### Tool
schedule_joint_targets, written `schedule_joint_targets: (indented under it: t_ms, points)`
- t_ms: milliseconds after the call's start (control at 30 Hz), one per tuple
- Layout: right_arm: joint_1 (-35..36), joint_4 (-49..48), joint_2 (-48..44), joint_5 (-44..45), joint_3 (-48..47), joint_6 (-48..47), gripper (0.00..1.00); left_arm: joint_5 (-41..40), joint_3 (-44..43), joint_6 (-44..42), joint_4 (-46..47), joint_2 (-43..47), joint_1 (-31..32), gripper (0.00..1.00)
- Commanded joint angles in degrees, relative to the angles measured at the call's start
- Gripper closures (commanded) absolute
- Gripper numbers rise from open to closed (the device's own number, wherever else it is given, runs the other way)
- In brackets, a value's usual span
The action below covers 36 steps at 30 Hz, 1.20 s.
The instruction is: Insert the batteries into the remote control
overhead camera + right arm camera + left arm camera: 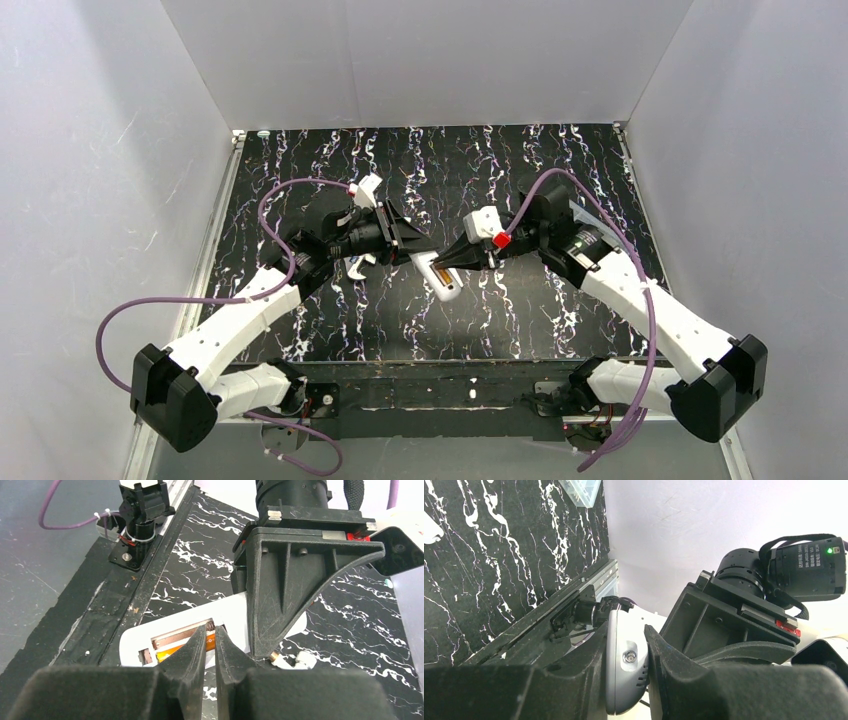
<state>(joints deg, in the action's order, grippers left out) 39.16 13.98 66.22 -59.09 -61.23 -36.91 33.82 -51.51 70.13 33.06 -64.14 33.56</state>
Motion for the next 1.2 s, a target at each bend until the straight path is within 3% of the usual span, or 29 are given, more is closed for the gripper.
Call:
schedule_joint_targets:
  t_ms: [0,467,567,700,833,867,933,1067,1167]
  points:
    - [0.35,8.17,-1.34,2.89,3.67,0.52,0.83,0.28,-3.57,3.59,8.92,3.41,-1.05,1.0]
    - [0.32,5.79,-5.88,3.42,6.27,4.41,0.82,0.36,-2.41,3.42,9.23,3.49,-1.76,1.0]
    - [0.29,-2.33,-9.11,1.43,6.97,10.31,0.83,-0.01,-1.71,0.6,6.65,4.32,-1.76,1.0]
    - [0.31,-16.52,-12.56,5.36,8.27,21.44,0.81,-0.43,-0.59,-2.49,4.11,4.88,-2.01,1.0]
    - [0.31,-24.64,-14.99,14.75,9.6,30.4,0.72,-0.77,-0.14,-4.61,1.89,5.14,-2.1,1.0]
    - [0.32,-25.13,-15.35,18.77,10.08,32.38,0.67,-0.86,-0.08,-5.0,1.38,5.11,-2.1,1.0]
    - [0.2,-24.22,-15.55,29.0,10.57,37.23,0.65,-0.93,0.0,-5.78,0.61,5.24,-2.1,1.0]
    - [-0.82,-14.68,-13.04,53.93,8.93,49.07,0.81,-0.95,-0.1,-7.11,-1.3,5.37,-2.1,1.0]
    - [-2.43,-3.89,-9.49,67.72,6.8,57.06,0.82,-0.92,-0.27,-7.81,-2.47,5.37,-2.1,1.0]
